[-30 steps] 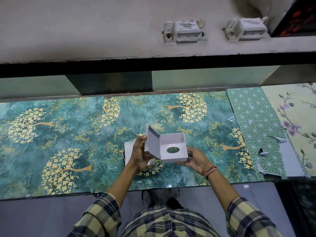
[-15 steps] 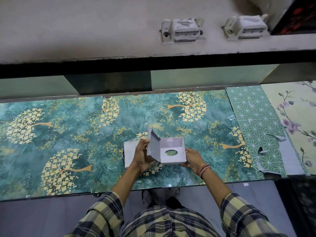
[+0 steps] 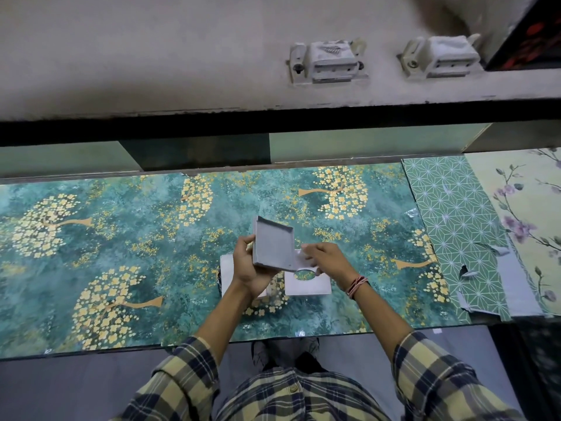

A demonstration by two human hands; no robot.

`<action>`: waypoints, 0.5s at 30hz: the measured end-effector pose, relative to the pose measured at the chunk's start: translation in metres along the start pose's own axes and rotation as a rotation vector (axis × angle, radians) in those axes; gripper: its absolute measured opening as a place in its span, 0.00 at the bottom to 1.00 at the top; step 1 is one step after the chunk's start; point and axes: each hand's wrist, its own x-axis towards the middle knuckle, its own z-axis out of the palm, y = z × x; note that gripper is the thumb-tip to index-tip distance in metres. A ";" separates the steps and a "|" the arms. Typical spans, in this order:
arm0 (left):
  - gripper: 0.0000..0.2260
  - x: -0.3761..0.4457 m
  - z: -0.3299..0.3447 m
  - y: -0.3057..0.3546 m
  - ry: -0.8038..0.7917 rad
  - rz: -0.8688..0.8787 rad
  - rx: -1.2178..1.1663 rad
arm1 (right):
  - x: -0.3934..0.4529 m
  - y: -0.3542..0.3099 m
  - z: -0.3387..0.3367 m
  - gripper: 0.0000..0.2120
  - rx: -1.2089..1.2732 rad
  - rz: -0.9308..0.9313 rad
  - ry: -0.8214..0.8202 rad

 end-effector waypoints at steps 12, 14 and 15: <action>0.13 0.017 0.000 0.022 0.194 0.156 0.339 | 0.061 -0.009 -0.017 0.23 -0.272 0.003 0.285; 0.09 0.015 -0.007 0.022 0.238 0.184 0.358 | 0.071 -0.012 -0.019 0.27 -0.358 0.031 0.301; 0.09 0.015 -0.010 0.022 0.254 0.194 0.365 | 0.074 -0.013 -0.019 0.27 -0.392 0.048 0.299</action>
